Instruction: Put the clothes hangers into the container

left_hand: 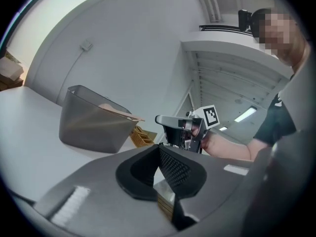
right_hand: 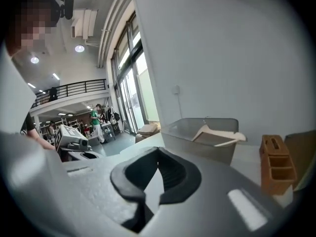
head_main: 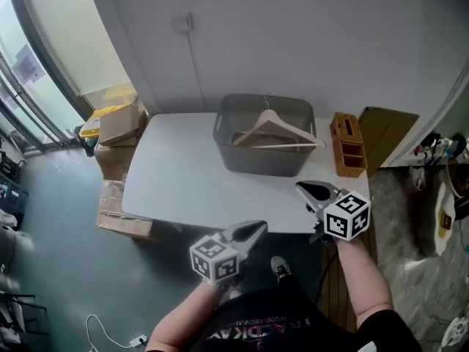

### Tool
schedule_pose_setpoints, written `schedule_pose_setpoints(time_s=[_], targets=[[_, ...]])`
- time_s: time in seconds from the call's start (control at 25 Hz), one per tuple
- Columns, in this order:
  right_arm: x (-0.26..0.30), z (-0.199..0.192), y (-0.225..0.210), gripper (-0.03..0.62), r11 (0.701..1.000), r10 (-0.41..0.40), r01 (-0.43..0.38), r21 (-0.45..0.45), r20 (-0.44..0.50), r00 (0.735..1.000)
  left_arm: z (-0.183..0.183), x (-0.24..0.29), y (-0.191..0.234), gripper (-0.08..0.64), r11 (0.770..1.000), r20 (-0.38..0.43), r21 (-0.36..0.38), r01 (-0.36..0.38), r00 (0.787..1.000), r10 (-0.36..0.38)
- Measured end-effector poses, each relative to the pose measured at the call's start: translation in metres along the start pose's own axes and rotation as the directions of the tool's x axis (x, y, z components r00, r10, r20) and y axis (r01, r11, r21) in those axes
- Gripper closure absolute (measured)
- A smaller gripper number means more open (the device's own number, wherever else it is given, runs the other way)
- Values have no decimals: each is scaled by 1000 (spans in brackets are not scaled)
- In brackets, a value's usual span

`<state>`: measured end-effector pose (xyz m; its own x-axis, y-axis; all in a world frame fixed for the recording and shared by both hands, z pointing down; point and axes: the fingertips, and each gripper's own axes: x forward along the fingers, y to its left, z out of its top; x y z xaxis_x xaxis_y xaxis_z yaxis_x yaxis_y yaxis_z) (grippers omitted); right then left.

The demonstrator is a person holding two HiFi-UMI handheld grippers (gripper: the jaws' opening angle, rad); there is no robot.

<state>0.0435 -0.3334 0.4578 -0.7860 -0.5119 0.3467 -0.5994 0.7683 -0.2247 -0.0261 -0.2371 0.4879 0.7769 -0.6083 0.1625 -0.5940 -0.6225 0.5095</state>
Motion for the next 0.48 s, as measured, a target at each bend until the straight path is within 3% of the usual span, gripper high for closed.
schedule_pose_setpoints(time_s=[0.2, 0.48], targets=[[-2, -42, 57, 589, 998, -9, 11, 66, -20, 1000, -24, -30, -8, 558, 999, -42, 3, 39, 998, -39], [-2, -108, 123, 589, 974, -19, 30, 225, -54, 998, -66, -69, -17, 558, 996, -76, -54, 74, 994, -78]])
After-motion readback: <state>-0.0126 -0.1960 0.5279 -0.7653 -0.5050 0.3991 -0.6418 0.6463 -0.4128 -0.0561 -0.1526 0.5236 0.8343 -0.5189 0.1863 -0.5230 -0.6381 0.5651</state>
